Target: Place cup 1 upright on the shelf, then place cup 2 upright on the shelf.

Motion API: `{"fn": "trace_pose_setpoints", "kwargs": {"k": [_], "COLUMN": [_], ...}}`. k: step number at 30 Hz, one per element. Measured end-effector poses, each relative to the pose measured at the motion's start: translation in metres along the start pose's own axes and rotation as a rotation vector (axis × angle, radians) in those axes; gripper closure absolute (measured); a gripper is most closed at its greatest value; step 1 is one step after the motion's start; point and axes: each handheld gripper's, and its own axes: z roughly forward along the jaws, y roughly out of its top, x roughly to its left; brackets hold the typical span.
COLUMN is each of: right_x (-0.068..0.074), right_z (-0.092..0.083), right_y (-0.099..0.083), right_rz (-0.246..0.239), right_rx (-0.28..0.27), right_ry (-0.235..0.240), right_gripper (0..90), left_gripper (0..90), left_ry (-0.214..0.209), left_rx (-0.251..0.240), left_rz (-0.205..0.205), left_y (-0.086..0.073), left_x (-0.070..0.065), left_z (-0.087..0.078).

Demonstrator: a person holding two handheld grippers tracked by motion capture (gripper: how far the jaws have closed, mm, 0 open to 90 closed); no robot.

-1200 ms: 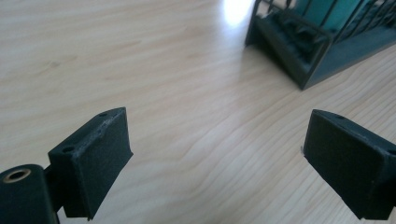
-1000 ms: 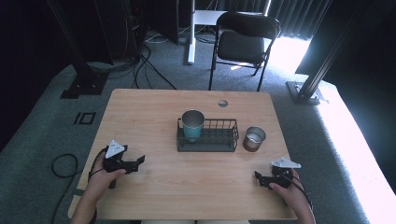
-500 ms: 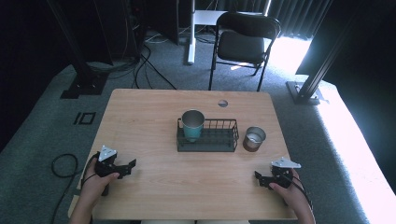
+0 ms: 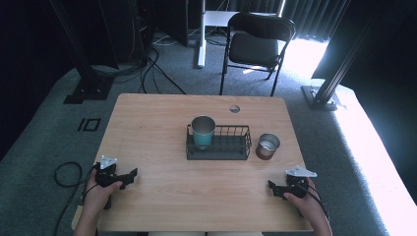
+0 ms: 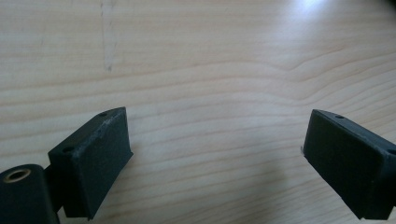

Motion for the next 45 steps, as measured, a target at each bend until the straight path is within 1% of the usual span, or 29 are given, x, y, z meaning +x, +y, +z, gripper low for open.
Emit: {"fn": "trace_pose_setpoints", "kwargs": {"k": [1,5,7,8,9,12,13,16,22,36,45], "right_x": [0.0,0.0,0.0,0.0,0.0,0.0,0.0,0.0001,0.0014,0.0028,0.0044], "right_z": [0.0,0.0,0.0001,0.0001,0.0001,0.0001,0.0001,0.0001,0.0011,0.0008,-0.0014], "right_y": [0.0,0.0,0.0001,0.0001,0.0001,0.0001,0.0001,0.0001,0.0011,0.0009,-0.0011], "right_rz": [0.0,0.0,0.0,0.0,0.0,0.0,0.0,0.0,0.012,0.019,0.007], "right_rx": [0.0,0.0,0.0,0.0,0.0,0.0,0.0,0.0,0.0,0.001,0.001], "right_ry": [0.0,0.0,0.0,0.0,0.0,0.0,0.0,-0.002,-0.013,-0.017,-0.008], "right_gripper": [11.3,11.2,11.2,11.2,11.2,11.2,11.2,11.1,11.1,11.1,11.2], "left_gripper": [8.3,8.3,8.3,8.3,8.3,8.2,8.1,8.1,8.1,8.1,8.1], "left_ry": [0.0,0.06,0.061,0.069,0.076,0.112,0.111,0.117,0.117,0.117,0.117], "left_rx": [0.0,0.021,0.018,0.019,0.023,0.045,0.046,0.044,0.044,0.044,0.045], "left_rz": [0.0,0.001,-0.007,-0.009,-0.004,0.039,0.042,0.037,0.036,0.036,0.037], "left_y": [0.0,-0.0006,-0.0005,-0.0003,-0.0002,0.0003,0.0006,0.0009,0.0009,0.0009,0.0009], "left_x": [0.0,0.0021,0.0034,0.0034,0.0025,-0.0023,-0.0034,-0.0052,-0.0052,-0.0052,-0.0051], "left_z": [0.0,-0.0003,-0.0004,-0.0002,0.0002,0.0024,0.0029,0.0036,0.0037,0.0036,0.0036]}}
